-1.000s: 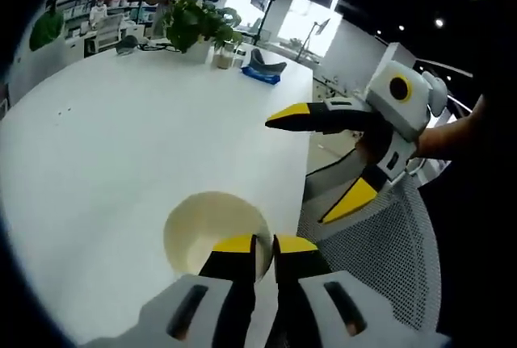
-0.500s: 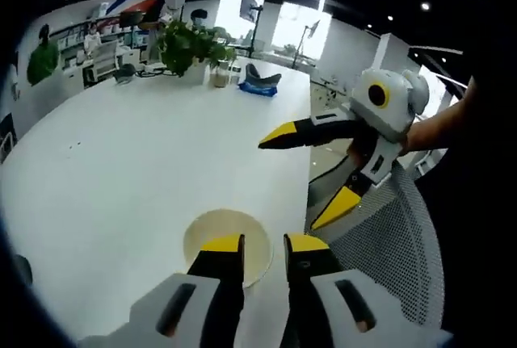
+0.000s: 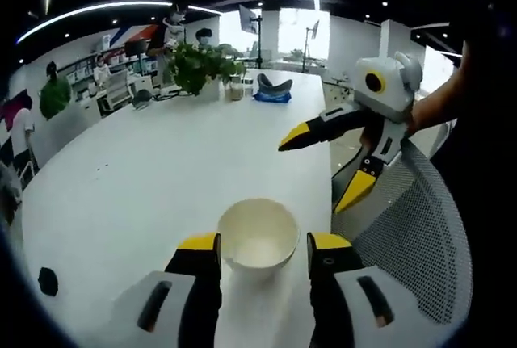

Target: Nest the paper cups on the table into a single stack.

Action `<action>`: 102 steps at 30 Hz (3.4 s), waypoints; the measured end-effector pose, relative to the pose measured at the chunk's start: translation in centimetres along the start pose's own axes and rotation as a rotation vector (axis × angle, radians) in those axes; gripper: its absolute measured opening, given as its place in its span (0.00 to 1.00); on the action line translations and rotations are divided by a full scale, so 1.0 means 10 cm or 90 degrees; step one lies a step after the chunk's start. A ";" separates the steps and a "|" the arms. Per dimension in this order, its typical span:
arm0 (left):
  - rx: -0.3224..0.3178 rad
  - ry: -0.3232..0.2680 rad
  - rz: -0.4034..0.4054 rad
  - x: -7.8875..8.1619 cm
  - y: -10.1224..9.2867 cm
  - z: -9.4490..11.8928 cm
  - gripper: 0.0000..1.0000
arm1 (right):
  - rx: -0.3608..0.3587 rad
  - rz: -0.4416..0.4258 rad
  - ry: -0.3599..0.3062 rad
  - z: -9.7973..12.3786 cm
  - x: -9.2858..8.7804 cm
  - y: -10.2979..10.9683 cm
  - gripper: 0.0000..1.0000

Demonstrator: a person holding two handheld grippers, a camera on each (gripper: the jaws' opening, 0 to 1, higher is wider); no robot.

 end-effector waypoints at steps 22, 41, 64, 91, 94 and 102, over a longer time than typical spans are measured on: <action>0.016 0.024 0.028 -0.40 0.07 -0.35 0.55 | 0.058 0.006 -0.013 -0.33 0.14 0.13 0.64; -0.001 -0.011 0.025 -0.45 0.18 -0.52 0.43 | 0.077 0.024 0.009 -0.65 0.10 0.20 0.48; 0.012 -0.036 -0.005 -0.07 0.54 -0.51 0.41 | 0.064 0.022 -0.025 -0.86 0.37 -0.17 0.44; 0.052 -0.025 0.005 0.15 1.17 -0.85 0.40 | 0.063 0.027 -0.008 -1.39 0.38 -0.77 0.44; 0.055 -0.025 0.008 0.16 1.21 -0.87 0.40 | 0.065 0.030 -0.005 -1.42 0.39 -0.80 0.44; 0.058 -0.009 0.018 0.07 1.33 -0.90 0.39 | 0.076 0.033 0.013 -1.50 0.32 -0.79 0.43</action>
Point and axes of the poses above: the point that each gripper's makers call its tool centre point, and the gripper's own axes: z roughly backward along the fingers, y roughly to its left, x roughly out of its top, the point moved 9 cm from there along z, roughly backward along the fingers, and after that the axes turned 10 degrees about z, right-handed, at the moved point
